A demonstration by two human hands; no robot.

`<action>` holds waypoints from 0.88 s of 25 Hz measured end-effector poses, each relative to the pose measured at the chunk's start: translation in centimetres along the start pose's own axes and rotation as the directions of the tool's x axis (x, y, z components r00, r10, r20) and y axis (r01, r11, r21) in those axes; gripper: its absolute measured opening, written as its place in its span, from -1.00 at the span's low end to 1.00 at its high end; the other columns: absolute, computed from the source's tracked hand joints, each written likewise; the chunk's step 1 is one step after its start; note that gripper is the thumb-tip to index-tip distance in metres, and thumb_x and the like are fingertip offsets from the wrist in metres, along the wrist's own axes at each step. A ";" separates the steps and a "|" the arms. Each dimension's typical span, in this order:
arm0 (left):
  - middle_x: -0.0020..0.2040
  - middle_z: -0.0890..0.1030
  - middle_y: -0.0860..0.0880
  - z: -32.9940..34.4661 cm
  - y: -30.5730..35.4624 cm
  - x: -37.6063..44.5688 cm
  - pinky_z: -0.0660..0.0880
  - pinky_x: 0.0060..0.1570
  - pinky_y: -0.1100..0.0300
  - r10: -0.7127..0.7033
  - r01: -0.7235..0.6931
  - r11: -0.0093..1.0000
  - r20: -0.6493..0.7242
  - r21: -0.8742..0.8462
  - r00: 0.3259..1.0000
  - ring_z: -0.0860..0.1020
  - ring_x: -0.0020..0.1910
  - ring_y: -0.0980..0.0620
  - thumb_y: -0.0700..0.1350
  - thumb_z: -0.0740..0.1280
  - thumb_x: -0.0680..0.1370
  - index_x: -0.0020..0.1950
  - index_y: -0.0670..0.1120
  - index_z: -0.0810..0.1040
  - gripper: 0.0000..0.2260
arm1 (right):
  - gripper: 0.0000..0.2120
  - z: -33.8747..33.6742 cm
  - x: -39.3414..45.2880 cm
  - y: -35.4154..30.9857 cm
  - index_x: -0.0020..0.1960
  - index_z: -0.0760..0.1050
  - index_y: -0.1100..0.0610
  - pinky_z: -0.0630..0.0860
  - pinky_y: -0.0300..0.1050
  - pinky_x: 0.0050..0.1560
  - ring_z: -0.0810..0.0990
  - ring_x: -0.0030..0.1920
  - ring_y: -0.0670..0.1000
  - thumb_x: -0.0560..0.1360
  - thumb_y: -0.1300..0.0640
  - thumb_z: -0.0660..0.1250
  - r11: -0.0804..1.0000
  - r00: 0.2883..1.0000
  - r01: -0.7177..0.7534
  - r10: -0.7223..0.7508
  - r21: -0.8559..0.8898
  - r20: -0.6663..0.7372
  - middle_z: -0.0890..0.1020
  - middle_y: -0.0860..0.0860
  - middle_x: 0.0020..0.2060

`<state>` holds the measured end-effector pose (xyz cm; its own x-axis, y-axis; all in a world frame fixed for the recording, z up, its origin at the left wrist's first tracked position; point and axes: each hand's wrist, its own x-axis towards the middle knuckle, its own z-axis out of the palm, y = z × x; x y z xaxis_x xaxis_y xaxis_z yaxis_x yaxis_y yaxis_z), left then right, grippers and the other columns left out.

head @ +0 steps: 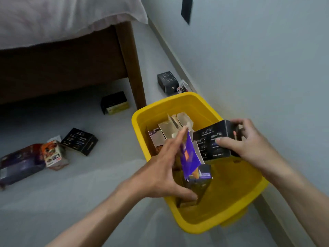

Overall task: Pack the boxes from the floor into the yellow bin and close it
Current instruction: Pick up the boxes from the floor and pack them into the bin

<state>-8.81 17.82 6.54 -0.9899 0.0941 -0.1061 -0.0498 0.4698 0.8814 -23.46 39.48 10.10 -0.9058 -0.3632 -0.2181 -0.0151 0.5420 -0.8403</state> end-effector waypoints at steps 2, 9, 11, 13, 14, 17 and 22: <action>0.42 0.08 0.40 0.7 -0.3 -0.1 0.50 0.03 0.41 -0.038 0.034 0.994 0.033 0.103 0.999 0.32 0.35 0.26 0.29 0.61 0.18 0.46 0.48 -0.26 0.19 | -0.34 1.1 -0.4 0.6 0.07 0.37 -0.25 0.58 -0.18 -0.27 0.62 -0.16 -0.16 0.04 -0.44 0.41 0.971 0.989 0.020 0.017 -0.239 0.149 0.59 -0.15 -0.08; 0.39 0.19 0.22 1.1 -0.8 0.7 0.53 0.12 0.21 -0.113 0.064 0.931 0.117 0.360 0.987 0.28 0.34 0.14 0.35 0.53 0.24 0.41 0.34 0.07 -0.11 | -0.51 4.6 -1.1 2.1 -0.16 0.35 -0.01 0.25 -0.30 -0.55 0.47 -0.38 -0.21 0.26 -0.34 0.46 0.868 0.971 -0.021 0.137 -0.496 0.198 0.55 -0.16 -0.33; 0.34 0.26 0.23 1.3 -0.9 0.8 0.55 0.08 0.23 -0.096 0.038 0.915 0.125 0.403 0.988 0.31 0.30 0.16 0.38 0.51 0.24 0.30 0.27 0.19 -0.24 | -0.53 5.1 -1.3 2.8 -0.22 0.34 0.01 0.19 -0.23 -0.49 0.42 -0.41 -0.15 0.27 -0.33 0.45 0.842 0.969 -0.001 0.135 -0.540 0.208 0.52 -0.11 -0.38; 0.28 0.35 0.19 1.6 -1.0 1.0 0.58 0.02 0.16 -0.116 0.017 0.873 0.173 0.487 0.978 0.39 0.23 0.12 0.41 0.48 0.25 0.26 0.24 0.21 -0.27 | -0.58 5.8 -1.6 3.7 -0.27 0.35 0.01 0.18 -0.21 -0.48 0.37 -0.42 -0.10 0.31 -0.27 0.44 0.824 0.956 0.013 0.156 -0.567 0.250 0.48 -0.10 -0.42; 0.29 0.38 0.16 1.8 -1.2 1.1 0.59 0.01 0.13 -0.135 0.003 0.833 0.199 0.553 0.971 0.42 0.21 0.09 0.41 0.46 0.27 0.32 0.23 0.18 -0.23 | -0.62 6.3 -1.7 4.2 -0.29 0.37 0.01 0.19 -0.19 -0.49 0.37 -0.43 -0.08 0.32 -0.24 0.44 0.820 0.945 0.019 0.173 -0.573 0.278 0.47 -0.09 -0.43; 0.29 0.44 0.03 2.8 -1.6 1.0 0.56 -0.06 0.09 -0.177 -0.059 0.621 0.213 0.781 0.961 0.46 0.17 -0.01 0.21 0.44 0.43 0.45 0.13 0.22 -0.32 | -0.66 8.2 -2.3 5.0 -0.30 0.39 0.01 0.21 -0.19 -0.52 0.39 -0.47 -0.09 0.31 -0.19 0.45 0.805 0.911 0.036 0.217 -0.592 0.351 0.47 -0.10 -0.45; 0.20 0.53 0.00 2.6 -2.0 1.0 0.57 -0.05 0.05 -0.156 -0.061 0.617 0.197 0.785 0.968 0.49 0.13 -0.01 0.12 0.33 0.53 0.36 0.04 0.47 -0.58 | -0.66 10.5 -2.5 6.2 -0.24 0.37 -0.03 0.28 -0.21 -0.48 0.43 -0.35 -0.12 0.33 -0.18 0.48 0.683 0.899 0.125 0.229 -0.720 0.373 0.46 -0.10 -0.30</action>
<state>-9.32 19.24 3.44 -0.9242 0.1908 -0.3308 0.1334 0.9730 0.1885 -16.82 35.76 0.26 -0.6597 -0.4854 -0.5738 -0.4284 0.8701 -0.2435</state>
